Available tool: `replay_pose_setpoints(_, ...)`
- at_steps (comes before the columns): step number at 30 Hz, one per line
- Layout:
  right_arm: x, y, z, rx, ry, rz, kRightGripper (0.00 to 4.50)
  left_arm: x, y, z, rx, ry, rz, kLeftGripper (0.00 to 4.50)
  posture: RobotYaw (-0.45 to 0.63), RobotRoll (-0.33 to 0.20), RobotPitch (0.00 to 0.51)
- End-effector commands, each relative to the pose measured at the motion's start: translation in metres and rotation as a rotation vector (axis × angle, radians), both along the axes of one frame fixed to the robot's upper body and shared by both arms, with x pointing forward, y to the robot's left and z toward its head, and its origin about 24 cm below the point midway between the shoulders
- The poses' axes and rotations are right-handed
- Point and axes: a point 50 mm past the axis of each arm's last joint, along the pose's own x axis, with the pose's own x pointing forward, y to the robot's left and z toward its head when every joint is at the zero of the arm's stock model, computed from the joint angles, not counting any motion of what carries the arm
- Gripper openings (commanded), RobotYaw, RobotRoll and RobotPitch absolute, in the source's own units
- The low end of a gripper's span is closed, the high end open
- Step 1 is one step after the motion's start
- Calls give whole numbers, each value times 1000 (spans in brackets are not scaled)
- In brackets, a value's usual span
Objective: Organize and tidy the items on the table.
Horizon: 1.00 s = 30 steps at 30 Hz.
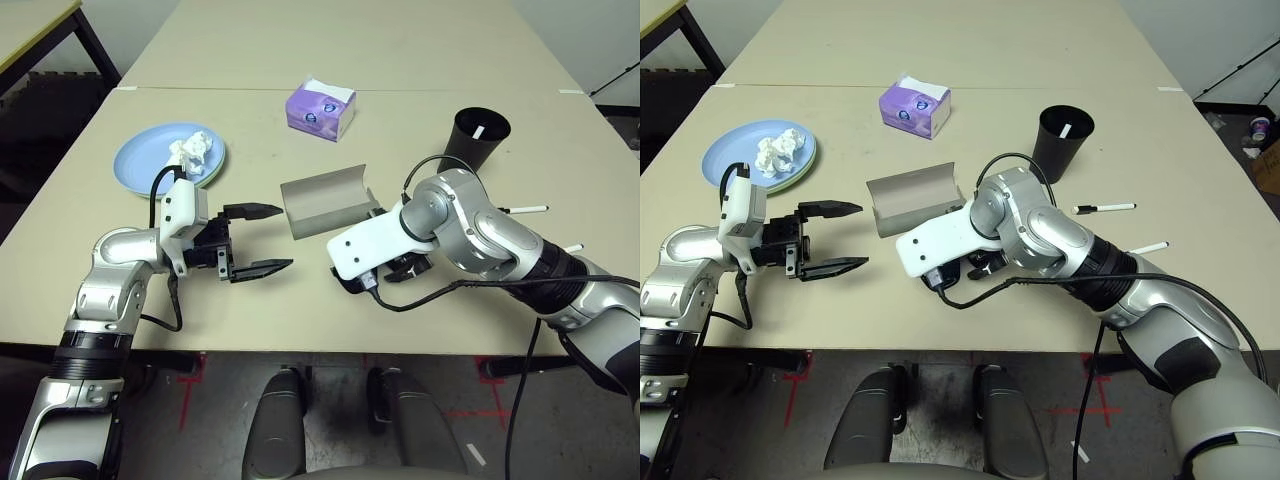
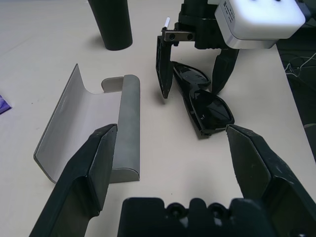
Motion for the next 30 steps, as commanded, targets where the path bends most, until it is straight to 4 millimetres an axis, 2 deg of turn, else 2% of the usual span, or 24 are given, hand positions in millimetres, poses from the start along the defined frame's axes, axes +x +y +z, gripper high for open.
replay_pose_setpoints(1, 0, 0, -3, 4, 2, 3, 4500, -2, -1, -4, 27, 11, -8, 4478, 22, 0, 157)
replay_pose_setpoints(23, -2, 5, 23, 39, -25, 33, 4500, 0, -1, -5, 26, 13, -7, 4478, 4, 0, 146)
replay_pose_setpoints(30, -4, 9, 21, 34, -21, 38, 4500, 1, -2, -5, 27, 11, -8, 4478, 7, 0, 146)
